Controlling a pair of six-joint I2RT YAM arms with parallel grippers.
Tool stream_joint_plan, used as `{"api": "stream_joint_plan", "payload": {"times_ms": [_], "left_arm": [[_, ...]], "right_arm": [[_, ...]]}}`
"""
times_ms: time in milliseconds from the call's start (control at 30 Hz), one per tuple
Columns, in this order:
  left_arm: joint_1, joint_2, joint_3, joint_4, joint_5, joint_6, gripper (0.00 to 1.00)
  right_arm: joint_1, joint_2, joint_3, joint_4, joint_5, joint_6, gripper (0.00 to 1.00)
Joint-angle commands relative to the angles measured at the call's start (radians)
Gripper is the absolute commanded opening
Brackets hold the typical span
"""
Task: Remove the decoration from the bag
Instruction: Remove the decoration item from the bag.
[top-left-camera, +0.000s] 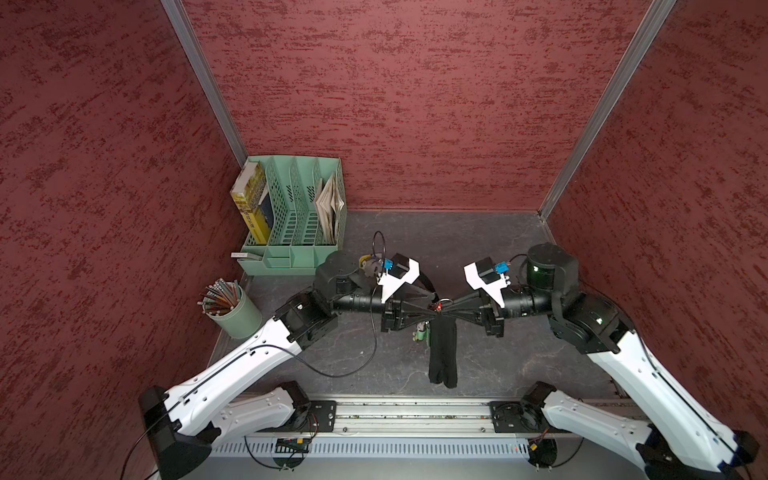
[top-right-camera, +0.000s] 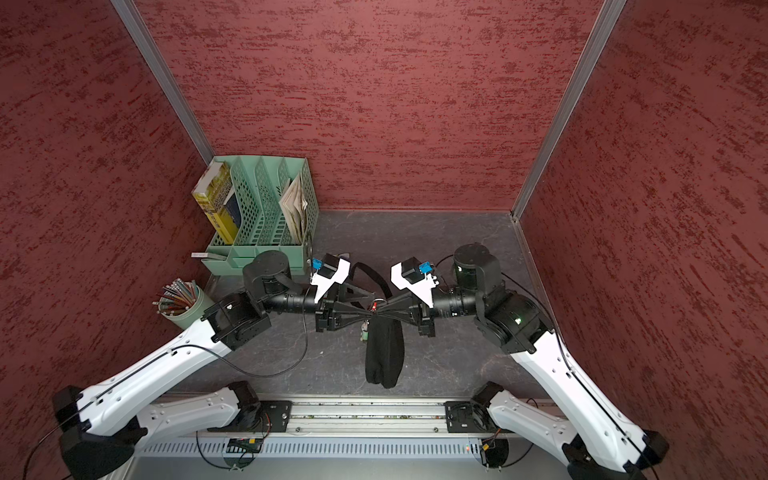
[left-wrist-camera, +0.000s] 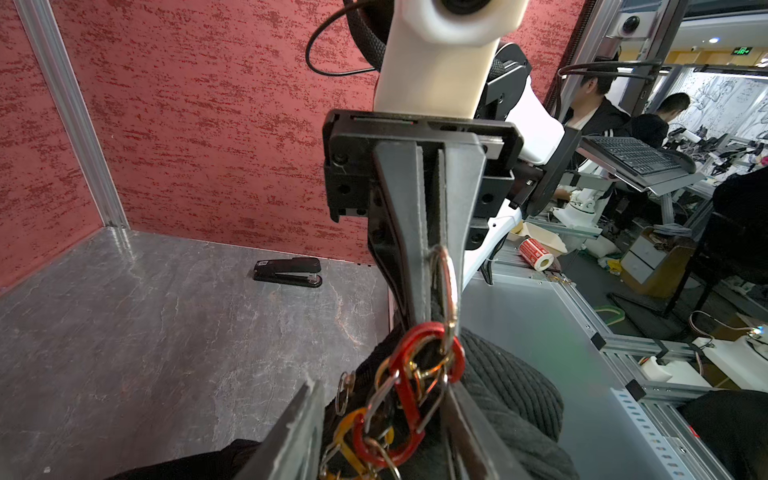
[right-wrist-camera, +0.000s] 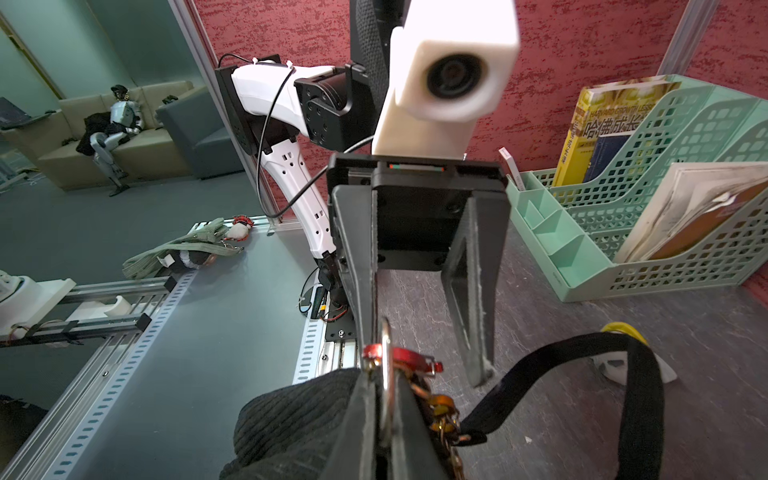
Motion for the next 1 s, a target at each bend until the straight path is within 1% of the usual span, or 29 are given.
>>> {"api": "stream_joint_plan", "payload": {"times_ms": [0,133,200,267,300,400,467,533,567,667,967], "left_arm": [[0.004,0.002,-0.006,0.019,0.02,0.0,0.47],[0.004,0.003,-0.003,0.022,0.02,-0.001,0.46],[0.004,0.003,-0.004,0.024,0.02,-0.002,0.42],[0.005,0.002,-0.005,0.027,0.022,-0.001,0.33],[0.004,0.003,-0.006,0.028,0.022,-0.002,0.3],[0.004,0.001,-0.008,0.031,0.029,-0.002,0.29],[0.004,0.001,-0.009,0.032,0.035,-0.003,0.33],[0.004,0.002,-0.01,0.038,0.038,-0.003,0.44],[0.004,0.001,-0.011,0.039,0.038,-0.001,0.48],[0.004,-0.001,-0.011,0.05,0.037,-0.007,0.53],[0.002,0.009,-0.002,0.066,0.058,-0.016,0.53]], "right_arm": [[0.0,-0.019,0.011,0.037,-0.048,0.006,0.0],[0.0,-0.015,0.011,0.047,-0.058,0.011,0.0],[0.0,-0.013,0.011,0.049,-0.06,0.013,0.0],[0.0,-0.013,0.011,0.047,-0.061,0.012,0.0],[0.0,-0.013,0.011,0.048,-0.061,0.012,0.0],[0.0,-0.013,0.011,0.049,-0.064,0.014,0.0],[-0.001,-0.012,0.011,0.05,-0.069,0.015,0.0],[0.0,-0.01,0.011,0.048,-0.072,0.015,0.0],[0.0,-0.008,0.011,0.047,-0.074,0.016,0.0],[-0.001,-0.008,0.011,0.048,-0.075,0.015,0.0],[0.0,0.0,0.012,0.048,-0.083,0.018,0.0]]}}
